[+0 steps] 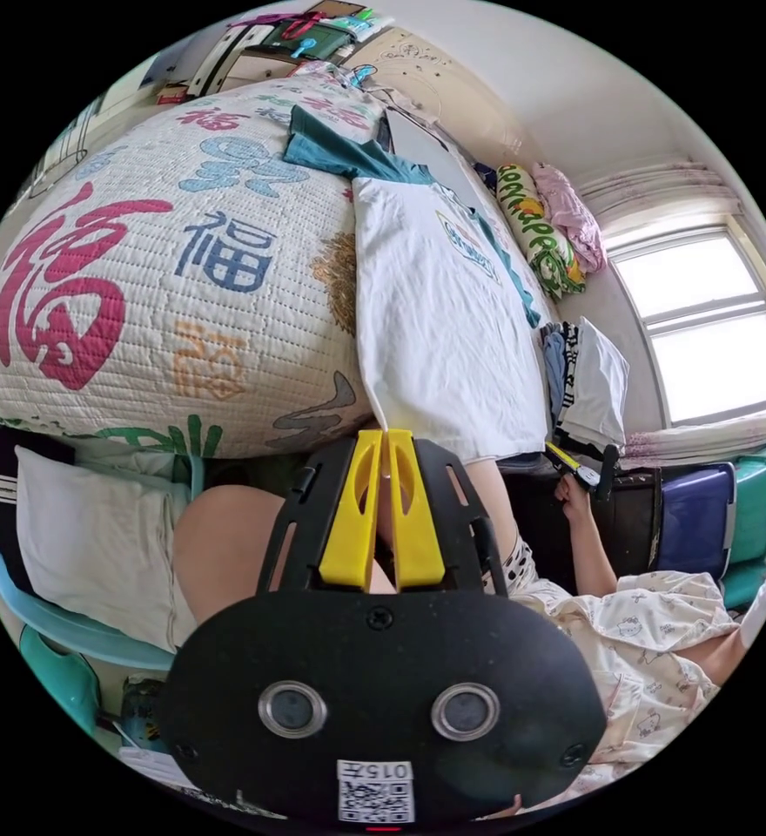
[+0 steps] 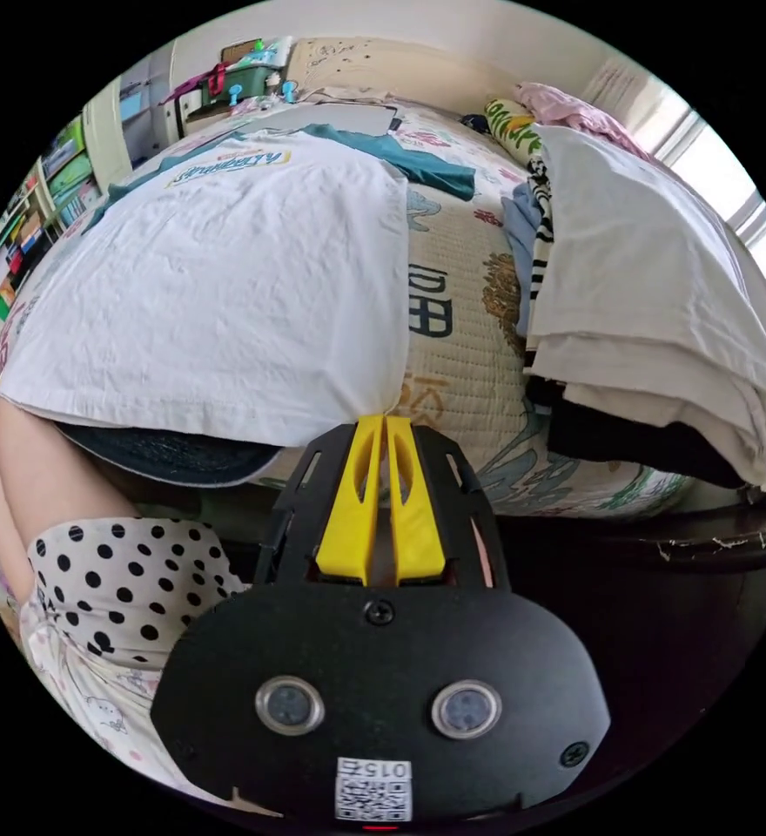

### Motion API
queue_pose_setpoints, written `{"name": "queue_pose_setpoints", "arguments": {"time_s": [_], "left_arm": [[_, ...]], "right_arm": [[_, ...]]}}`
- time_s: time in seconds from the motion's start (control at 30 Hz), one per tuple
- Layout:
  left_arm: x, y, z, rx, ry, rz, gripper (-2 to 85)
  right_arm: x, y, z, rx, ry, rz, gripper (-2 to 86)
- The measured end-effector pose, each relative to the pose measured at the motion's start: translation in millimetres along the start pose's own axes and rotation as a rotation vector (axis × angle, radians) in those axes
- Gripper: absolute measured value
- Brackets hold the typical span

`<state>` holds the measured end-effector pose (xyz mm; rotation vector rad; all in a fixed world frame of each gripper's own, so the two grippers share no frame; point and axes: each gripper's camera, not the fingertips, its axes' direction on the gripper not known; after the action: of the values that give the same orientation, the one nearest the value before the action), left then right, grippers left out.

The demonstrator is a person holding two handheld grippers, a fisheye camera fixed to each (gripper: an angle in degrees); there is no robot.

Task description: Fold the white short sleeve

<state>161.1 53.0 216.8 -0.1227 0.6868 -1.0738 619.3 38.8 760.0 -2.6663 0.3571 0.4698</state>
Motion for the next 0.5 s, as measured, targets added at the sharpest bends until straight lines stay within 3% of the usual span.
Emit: {"name": "queue_pose_setpoints", "arguments": {"time_s": [0.13,0.5], "left_arm": [[5,5,-8,0.025,-0.003,0.002,-0.6],[11,13,-26,0.051,0.026,0.039,-0.7]], "right_arm": [[19,10,33,0.036,-0.132,0.024,-0.3],[5,7,107,0.011,-0.110,-0.022,-0.3]]}}
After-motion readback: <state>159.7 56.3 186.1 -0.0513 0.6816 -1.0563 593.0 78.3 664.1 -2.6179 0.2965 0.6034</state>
